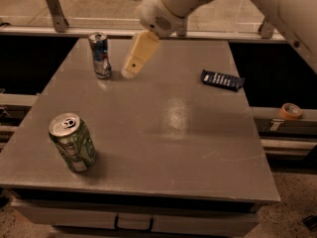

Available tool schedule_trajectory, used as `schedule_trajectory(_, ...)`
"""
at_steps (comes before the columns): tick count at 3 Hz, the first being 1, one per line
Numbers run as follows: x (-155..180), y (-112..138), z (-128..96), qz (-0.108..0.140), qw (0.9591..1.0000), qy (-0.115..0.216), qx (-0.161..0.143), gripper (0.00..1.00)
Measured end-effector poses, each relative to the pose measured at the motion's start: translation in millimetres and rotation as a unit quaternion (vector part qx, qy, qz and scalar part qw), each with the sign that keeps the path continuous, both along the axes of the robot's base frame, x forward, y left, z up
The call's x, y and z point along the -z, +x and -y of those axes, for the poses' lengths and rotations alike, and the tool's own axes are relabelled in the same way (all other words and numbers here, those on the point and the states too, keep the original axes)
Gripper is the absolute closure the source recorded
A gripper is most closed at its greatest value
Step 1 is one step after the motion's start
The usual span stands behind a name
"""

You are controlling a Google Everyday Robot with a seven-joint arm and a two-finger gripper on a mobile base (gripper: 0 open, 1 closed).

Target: Knock redbull can over

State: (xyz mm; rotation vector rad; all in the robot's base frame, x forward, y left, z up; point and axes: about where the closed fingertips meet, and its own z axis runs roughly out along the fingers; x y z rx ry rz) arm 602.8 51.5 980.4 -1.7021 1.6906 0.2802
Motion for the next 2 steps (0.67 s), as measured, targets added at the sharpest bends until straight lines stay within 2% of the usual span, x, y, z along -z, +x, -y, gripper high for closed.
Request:
schedule_trajectory(1, 1.6, -3.9, 4.5, -0.001, 1.0, -0.006, -0.001, 0.0)
schedule_trajectory(2, 1.1, -5.3, 5.5, 0.001, 0.9999, 0.016, 0.003, 0.0)
